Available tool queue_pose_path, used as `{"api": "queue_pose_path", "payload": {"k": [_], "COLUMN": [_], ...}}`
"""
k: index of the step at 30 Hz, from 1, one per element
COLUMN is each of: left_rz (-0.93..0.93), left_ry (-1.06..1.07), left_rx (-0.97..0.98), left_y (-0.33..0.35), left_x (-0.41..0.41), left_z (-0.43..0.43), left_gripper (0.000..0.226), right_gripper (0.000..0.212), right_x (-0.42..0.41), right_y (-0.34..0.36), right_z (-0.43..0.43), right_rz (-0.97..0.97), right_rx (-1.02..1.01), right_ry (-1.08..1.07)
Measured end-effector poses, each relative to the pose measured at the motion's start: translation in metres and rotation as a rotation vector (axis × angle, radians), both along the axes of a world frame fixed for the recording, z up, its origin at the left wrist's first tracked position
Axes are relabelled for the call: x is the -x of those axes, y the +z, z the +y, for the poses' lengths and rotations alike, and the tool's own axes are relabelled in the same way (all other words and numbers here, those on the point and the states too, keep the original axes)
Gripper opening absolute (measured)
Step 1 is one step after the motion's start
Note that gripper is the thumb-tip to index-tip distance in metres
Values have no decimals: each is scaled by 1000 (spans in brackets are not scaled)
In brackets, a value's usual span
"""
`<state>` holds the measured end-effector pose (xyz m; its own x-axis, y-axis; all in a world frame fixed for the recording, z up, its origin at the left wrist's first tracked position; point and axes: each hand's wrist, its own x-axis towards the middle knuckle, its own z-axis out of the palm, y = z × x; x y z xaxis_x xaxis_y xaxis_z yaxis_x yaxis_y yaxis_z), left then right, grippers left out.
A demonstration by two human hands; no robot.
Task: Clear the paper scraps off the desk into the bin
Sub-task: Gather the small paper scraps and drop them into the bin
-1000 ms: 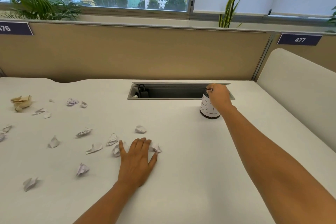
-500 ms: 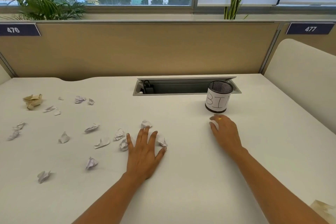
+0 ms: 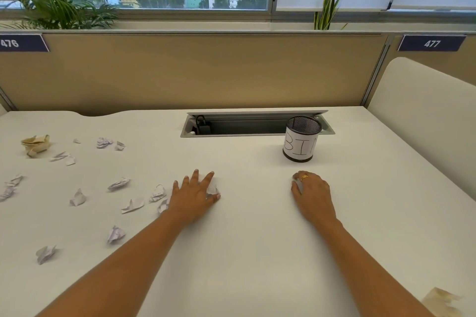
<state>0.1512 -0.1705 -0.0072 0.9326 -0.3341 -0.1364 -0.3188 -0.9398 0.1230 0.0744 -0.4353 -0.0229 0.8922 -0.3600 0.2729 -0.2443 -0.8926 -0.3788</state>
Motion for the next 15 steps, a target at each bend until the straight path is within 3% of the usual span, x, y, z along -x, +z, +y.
{"api": "queue_pose_path", "payload": {"k": [7, 15], "left_rz": [-101, -142], "left_ry": [-92, -134], "left_rx": [173, 174], "left_y": [7, 5], "left_x": [-2, -3], "left_z": [0, -12], "left_gripper": [30, 26], "right_gripper": [29, 28], "right_x": [-1, 0], "right_y": [2, 2], "right_z": [2, 4], "right_rz": [21, 11], "right_rx": [3, 4], "right_ry": [-11, -19]}}
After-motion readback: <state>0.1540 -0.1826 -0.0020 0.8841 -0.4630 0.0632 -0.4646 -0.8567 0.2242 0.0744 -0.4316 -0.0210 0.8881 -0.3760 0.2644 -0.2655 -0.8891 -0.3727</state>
